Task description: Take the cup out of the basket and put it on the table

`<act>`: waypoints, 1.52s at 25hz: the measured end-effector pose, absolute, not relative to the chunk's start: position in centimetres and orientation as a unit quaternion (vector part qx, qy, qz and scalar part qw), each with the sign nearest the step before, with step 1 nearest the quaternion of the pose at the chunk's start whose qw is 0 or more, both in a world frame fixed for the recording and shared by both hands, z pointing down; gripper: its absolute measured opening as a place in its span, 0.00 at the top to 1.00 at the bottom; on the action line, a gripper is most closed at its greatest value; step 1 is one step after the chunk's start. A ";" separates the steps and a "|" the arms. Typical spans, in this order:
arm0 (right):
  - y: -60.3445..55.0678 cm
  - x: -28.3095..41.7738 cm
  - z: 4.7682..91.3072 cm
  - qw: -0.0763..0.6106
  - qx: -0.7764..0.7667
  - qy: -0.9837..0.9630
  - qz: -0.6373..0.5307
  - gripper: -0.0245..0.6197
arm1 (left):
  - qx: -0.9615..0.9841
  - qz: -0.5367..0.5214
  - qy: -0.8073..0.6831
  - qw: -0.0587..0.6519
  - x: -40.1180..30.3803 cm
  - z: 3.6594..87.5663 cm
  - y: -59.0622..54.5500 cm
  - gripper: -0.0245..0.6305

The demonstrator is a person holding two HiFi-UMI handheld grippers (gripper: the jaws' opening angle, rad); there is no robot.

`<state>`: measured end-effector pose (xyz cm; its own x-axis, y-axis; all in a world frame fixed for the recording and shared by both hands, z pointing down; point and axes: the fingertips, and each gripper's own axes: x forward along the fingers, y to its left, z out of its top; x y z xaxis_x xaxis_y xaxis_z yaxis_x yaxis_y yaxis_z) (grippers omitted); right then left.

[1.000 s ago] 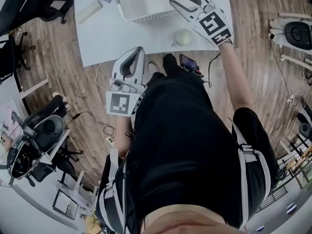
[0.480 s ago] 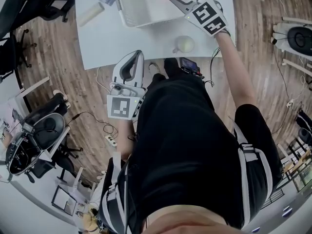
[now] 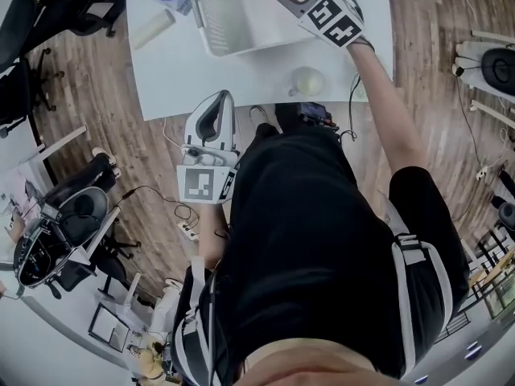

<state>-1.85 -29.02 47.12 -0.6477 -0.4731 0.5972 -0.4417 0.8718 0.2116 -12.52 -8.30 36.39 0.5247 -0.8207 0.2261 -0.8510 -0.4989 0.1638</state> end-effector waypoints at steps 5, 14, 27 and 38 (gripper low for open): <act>-30.3 -1.9 49.3 0.363 0.241 -0.900 -0.010 0.80 | 0.859 0.062 -0.491 0.130 -12.6 36.3 -9.2 0.93; -31.7 -2.2 52.6 0.382 0.223 -0.897 0.009 0.79 | 0.852 0.067 -0.500 0.137 -12.5 36.9 -10.6 0.93; -31.8 -1.9 59.0 0.433 0.212 -0.872 0.080 0.78 | 0.846 0.073 -0.508 0.142 -12.5 37.7 -11.3 0.93; -31.4 -1.8 61.6 0.471 0.189 -0.857 0.090 0.78 | 0.844 0.073 -0.512 0.140 -12.5 37.6 -11.5 0.93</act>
